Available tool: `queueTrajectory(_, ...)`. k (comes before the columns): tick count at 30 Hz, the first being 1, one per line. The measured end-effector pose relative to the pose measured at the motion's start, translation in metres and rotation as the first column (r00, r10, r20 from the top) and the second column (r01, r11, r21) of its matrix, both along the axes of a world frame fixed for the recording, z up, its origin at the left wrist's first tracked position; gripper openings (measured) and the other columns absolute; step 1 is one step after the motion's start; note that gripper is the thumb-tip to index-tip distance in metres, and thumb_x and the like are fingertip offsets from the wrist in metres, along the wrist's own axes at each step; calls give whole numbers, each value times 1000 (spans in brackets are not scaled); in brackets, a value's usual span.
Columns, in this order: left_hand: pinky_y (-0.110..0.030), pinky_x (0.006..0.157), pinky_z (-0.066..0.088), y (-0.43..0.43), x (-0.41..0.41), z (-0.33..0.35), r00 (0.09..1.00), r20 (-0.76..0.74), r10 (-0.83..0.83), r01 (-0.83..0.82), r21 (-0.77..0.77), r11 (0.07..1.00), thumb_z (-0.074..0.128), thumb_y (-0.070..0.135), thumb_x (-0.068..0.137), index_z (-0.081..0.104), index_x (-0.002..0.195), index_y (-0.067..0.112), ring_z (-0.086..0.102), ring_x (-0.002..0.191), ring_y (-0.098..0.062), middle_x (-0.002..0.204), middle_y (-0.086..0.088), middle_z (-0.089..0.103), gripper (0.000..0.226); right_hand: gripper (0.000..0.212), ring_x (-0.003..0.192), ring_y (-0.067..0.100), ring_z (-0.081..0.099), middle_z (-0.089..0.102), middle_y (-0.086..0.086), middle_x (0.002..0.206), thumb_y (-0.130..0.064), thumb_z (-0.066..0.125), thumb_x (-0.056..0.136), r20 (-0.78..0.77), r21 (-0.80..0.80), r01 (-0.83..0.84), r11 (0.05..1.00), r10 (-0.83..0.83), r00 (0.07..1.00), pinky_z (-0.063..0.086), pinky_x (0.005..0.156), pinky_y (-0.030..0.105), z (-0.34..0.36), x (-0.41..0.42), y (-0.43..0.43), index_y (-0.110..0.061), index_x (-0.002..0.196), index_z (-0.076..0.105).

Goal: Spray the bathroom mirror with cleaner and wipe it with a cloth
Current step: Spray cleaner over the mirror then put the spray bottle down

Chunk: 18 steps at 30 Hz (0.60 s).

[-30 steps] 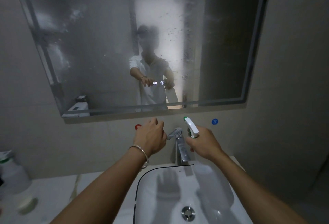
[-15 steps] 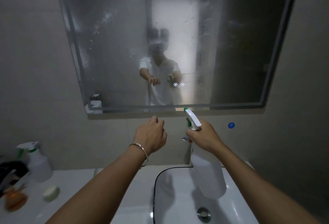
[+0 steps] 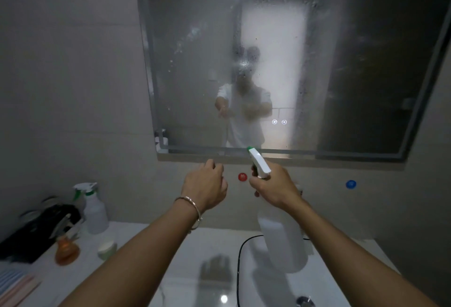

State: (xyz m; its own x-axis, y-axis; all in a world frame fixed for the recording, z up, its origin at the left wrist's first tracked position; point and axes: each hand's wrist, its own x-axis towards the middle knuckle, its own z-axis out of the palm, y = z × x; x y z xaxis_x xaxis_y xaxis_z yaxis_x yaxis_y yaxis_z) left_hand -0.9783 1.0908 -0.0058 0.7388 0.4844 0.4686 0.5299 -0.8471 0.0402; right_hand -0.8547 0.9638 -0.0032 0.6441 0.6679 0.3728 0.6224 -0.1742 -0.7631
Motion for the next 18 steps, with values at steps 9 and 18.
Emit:
queueTrajectory(9, -34, 76, 49, 15, -23, -7, 999, 2, 43, -43, -13, 999, 36, 30, 93, 52, 116, 14, 55, 95, -26, 113, -8, 52, 33, 18, 59, 19, 68, 66, 9, 86, -10, 59, 76, -134, -87, -163, 983, 150, 980, 56, 64, 37, -19, -17, 15, -8, 93, 61)
queueTrajectory(18, -33, 75, 45, 28, -37, -14, 996, 21, 91, -91, -11, 996, 37, 29, 92, 53, 115, 14, 53, 98, -25, 113, -7, 53, 32, 15, 58, 22, 67, 64, 13, 87, -16, 58, 74, -58, -105, -71, 992, 65, 996, 56, 58, 38, -24, -29, 32, -8, 87, 59)
